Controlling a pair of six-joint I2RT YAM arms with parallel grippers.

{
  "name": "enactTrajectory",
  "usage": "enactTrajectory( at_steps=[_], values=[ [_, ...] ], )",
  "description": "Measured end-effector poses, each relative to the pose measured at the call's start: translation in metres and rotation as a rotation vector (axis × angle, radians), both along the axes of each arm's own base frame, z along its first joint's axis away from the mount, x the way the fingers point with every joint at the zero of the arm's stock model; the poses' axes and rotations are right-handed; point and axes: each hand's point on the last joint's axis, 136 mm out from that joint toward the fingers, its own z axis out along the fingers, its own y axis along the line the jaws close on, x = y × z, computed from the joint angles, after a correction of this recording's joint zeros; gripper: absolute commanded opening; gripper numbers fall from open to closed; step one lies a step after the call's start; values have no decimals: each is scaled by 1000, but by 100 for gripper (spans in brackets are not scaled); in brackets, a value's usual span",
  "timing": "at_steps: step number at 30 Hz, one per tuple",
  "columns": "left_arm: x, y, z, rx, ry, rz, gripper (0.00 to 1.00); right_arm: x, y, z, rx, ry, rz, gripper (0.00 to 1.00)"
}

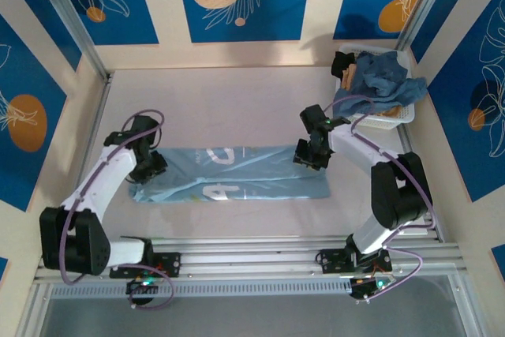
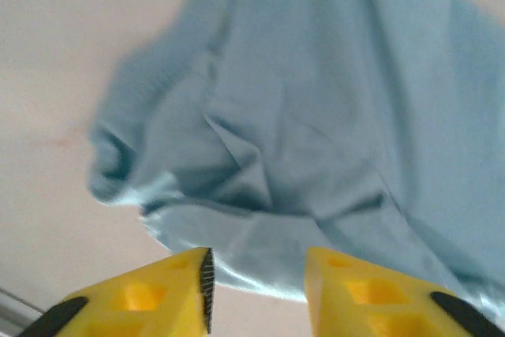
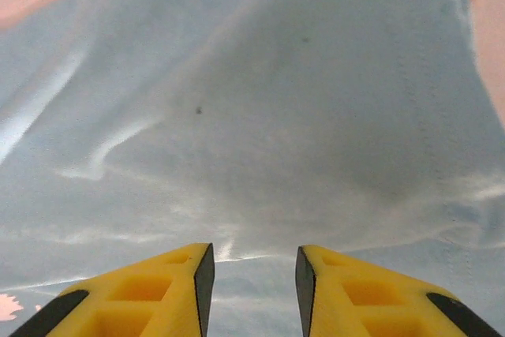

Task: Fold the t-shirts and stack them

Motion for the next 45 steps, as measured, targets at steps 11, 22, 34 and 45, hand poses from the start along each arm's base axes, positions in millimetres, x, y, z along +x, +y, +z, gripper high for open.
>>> enactTrajectory(
  at_steps=[11,22,34,45],
  values=[
    [-2,4,-80,-64,269,142,14,8,-13,-34,-33,112,10,34],
    [44,16,-79,-3,267,70,13,6,-21,-52,-106,233,-33,34],
    [240,-12,-71,-117,-13,21,38,-90,29,-53,-95,353,-23,34],
    [343,-106,5,-274,-343,-144,55,-95,88,-11,6,275,60,39]
  ],
)
